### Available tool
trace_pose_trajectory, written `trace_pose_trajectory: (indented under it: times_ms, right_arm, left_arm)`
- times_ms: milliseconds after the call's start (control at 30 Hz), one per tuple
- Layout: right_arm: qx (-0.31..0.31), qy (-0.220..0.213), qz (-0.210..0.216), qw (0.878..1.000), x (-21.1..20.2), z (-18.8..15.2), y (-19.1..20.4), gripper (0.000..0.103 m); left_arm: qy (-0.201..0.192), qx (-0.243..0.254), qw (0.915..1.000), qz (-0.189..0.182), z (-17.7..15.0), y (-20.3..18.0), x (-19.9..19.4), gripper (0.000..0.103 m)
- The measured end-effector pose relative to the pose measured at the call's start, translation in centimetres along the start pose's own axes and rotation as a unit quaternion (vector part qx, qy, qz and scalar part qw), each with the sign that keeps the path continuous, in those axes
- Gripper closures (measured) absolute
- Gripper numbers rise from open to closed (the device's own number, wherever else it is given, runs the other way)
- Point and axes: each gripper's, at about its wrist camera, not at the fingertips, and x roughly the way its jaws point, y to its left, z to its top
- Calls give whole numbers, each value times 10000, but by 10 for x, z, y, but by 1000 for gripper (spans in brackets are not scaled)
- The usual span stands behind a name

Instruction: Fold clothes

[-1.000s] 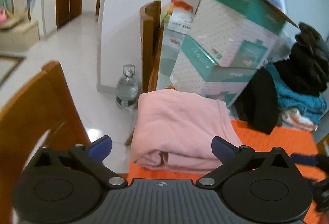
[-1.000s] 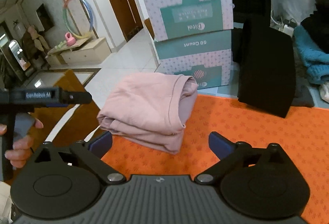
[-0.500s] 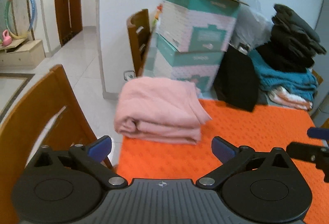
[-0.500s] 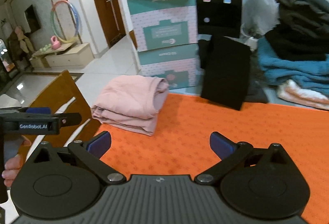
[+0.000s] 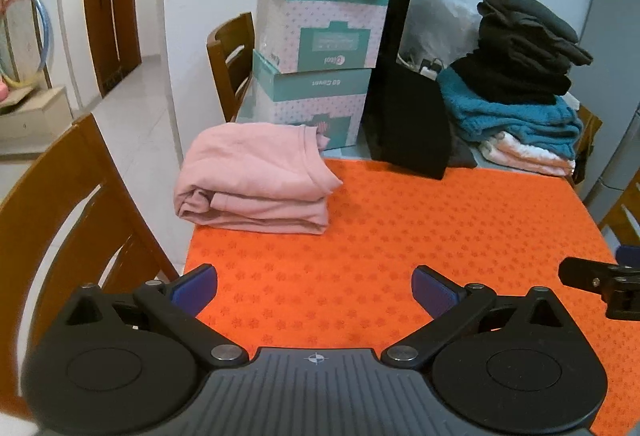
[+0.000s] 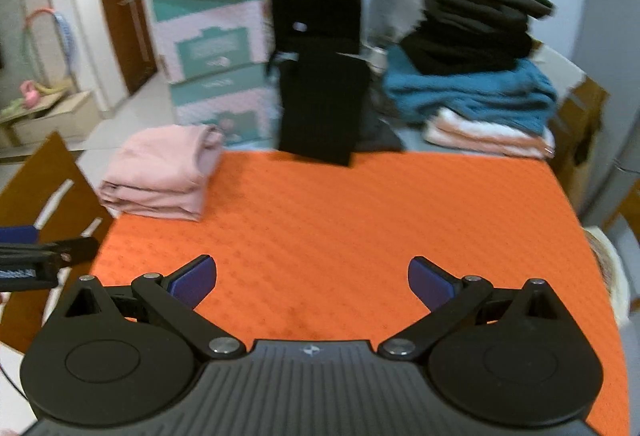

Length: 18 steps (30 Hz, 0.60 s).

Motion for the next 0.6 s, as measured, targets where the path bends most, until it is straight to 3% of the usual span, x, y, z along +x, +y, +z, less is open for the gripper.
trace_pose_trajectory:
  times_ms: [100,400,600]
  right_arm:
    - [55,-2,-294,9996,-1,-12,-5,0]
    - [484,184,-191,9985,2,-32,-19,0]
    - [452,279,-270,9982,7,-35,-15,0]
  left_arm:
    - [65,101,9998,-185,-7,-9,-3,0]
    - [759,269,9964,-249,-30,-26,8,0]
    - [767,294,9963,-240,-33,-25,7,0]
